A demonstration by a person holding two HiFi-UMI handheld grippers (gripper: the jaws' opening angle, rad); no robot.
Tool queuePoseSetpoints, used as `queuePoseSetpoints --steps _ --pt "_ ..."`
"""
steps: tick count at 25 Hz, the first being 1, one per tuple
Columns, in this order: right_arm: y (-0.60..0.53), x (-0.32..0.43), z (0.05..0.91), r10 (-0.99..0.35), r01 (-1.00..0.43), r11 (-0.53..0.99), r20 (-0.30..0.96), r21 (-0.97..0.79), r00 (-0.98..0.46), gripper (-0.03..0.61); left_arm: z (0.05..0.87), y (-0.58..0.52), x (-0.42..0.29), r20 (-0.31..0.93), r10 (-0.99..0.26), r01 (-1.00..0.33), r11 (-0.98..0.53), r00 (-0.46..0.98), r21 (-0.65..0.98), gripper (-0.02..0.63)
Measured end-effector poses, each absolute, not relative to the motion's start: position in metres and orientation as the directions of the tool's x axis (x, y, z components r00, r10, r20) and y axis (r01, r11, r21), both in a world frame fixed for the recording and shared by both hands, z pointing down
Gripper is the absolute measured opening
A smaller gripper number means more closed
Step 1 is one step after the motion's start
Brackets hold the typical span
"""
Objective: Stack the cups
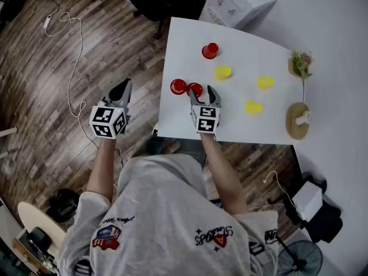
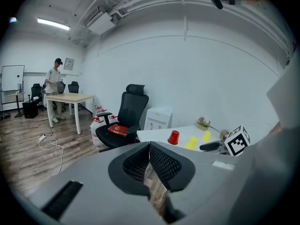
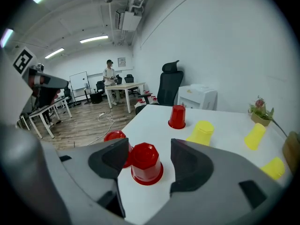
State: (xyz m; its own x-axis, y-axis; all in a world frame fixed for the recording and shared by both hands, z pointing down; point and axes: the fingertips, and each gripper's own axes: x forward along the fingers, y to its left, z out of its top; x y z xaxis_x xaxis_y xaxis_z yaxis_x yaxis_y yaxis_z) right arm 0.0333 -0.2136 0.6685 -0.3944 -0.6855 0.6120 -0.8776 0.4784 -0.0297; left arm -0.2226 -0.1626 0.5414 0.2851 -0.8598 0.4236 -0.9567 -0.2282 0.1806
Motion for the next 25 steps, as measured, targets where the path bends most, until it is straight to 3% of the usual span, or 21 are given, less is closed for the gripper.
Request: queuePoseSetpoints --steps 15,25 --pt "-0.298 0.122 0.65 -0.766 -0.939 0.344 0.583 0.017 -0.27 0.288 0.532 -0.2 -0.182 0.409 -0.864 -0.955 -0.243 0.293 0.171 0.006" --pt "-0.34 0.138 0.679 -0.683 -0.896 0.443 0.658 0.027 -0.318 0.272 0.548 -0.234 -0.155 0.451 -0.854 -0.963 -0.195 0.26 0.186 0.006"
